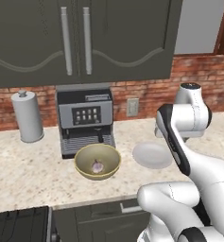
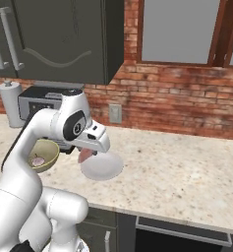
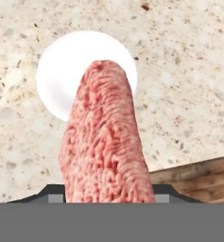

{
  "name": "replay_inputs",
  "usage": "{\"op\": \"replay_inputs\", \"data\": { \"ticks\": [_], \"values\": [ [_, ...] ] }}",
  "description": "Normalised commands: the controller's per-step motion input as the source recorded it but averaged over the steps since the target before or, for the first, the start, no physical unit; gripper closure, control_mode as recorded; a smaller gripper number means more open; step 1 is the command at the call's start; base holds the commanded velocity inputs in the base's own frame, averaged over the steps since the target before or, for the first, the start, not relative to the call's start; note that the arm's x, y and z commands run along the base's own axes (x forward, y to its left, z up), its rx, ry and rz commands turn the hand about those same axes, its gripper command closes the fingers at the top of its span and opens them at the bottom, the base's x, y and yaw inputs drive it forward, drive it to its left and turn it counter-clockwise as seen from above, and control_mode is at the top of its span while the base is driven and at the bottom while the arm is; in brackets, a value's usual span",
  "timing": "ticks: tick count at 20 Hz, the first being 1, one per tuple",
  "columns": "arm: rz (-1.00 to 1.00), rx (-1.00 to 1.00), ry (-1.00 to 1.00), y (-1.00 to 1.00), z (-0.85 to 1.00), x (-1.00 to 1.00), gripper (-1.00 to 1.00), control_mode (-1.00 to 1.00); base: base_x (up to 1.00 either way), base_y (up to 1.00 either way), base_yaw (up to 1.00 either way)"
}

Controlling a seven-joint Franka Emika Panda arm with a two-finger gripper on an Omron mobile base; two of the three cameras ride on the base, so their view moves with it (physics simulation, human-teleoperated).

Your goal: Place the steak on the plate and place the garlic on the same plate.

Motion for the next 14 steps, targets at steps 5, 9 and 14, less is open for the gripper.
{"op": "replay_inputs", "data": {
  "ticks": [5,9,14],
  "values": [
    [0.03,0.01,0.02,0.00,-0.06,0.22,1.00,-1.00,0.22,0.00,0.06],
    [0.10,0.05,0.06,-0.03,-0.44,0.55,1.00,-1.00,0.00,0.00,0.00],
    [0.07,0.07,0.02,-0.19,-0.58,0.44,1.00,-1.00,0.00,0.00,0.00]
  ]
}}
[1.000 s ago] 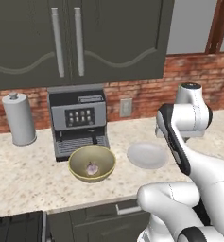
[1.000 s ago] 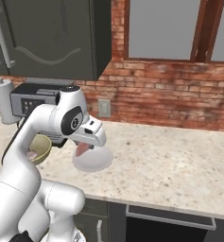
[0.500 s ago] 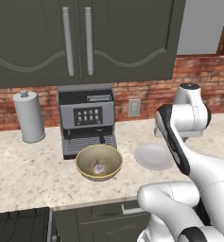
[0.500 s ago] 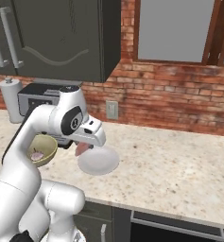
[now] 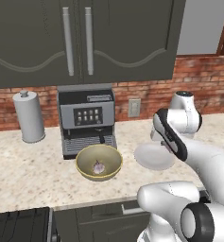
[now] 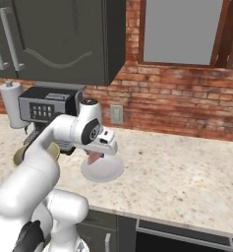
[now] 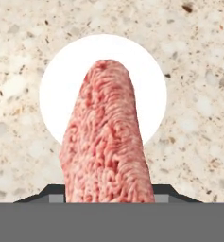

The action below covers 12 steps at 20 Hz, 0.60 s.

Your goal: Place the steak on the plate and place the garlic on the same plate.

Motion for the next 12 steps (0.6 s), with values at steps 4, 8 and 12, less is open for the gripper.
{"op": "replay_inputs", "data": {
  "ticks": [4,8,12],
  "values": [
    [0.00,0.00,0.03,-0.14,-0.22,0.14,1.00,-1.00,0.00,0.00,0.00],
    [0.00,0.00,0.04,-0.19,-0.30,0.03,1.00,-1.00,0.00,0.00,0.00],
    [0.00,0.00,0.01,-0.18,-0.55,0.02,1.00,-1.00,0.00,0.00,0.00]
  ]
}}
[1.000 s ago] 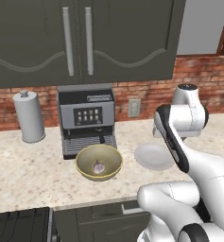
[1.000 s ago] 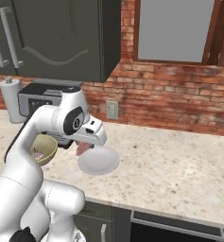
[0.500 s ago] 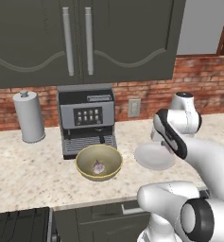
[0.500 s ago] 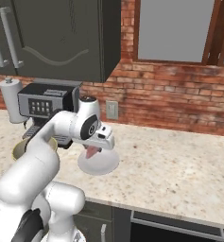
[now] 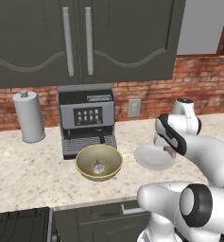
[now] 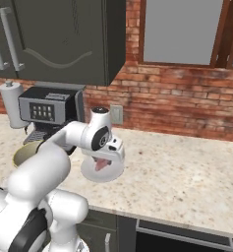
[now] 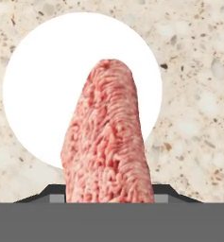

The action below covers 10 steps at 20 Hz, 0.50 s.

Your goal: Place the steak on the plate and place the garlic on the same plate.

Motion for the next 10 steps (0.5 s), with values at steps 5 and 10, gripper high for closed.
{"op": "replay_inputs", "data": {
  "ticks": [5,10],
  "values": [
    [0.00,0.00,0.00,-0.05,-0.40,0.12,1.00,-1.00,0.00,0.00,0.00],
    [0.00,0.00,0.01,0.00,-0.13,0.30,1.00,-1.00,0.00,0.00,0.00]
  ]
}}
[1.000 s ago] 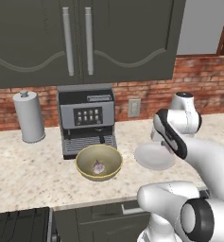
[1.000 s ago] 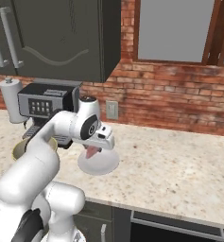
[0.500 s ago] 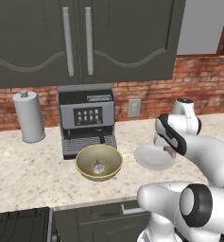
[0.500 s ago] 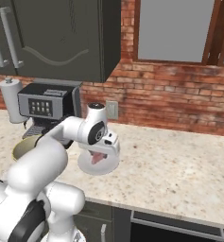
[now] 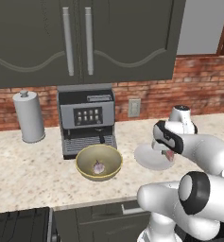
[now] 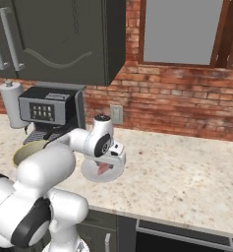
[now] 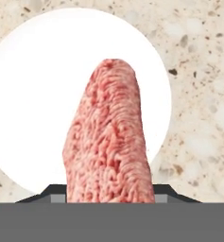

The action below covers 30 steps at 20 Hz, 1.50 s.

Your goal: Place the steak on the plate and place the garlic on the same plate.

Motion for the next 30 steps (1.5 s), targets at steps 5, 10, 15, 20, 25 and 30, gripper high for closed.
{"op": "replay_inputs", "data": {
  "ticks": [5,10,15,20,25,30],
  "values": [
    [0.00,0.00,0.00,-0.03,-0.13,0.36,1.00,-1.00,0.00,0.00,0.00],
    [0.00,0.00,0.00,-0.14,-0.17,0.13,1.00,-1.00,0.00,0.00,0.00],
    [0.00,0.00,0.00,-0.03,-0.16,0.00,1.00,-1.00,0.00,0.00,0.00],
    [0.00,0.00,0.00,0.00,-0.16,0.00,1.00,-1.00,0.00,0.00,0.00],
    [0.00,0.00,0.00,0.00,-0.07,0.00,-1.00,-1.00,0.00,0.00,0.00],
    [0.00,0.00,0.00,0.00,0.00,0.00,-1.00,-1.00,0.00,0.00,0.00]
  ]
}}
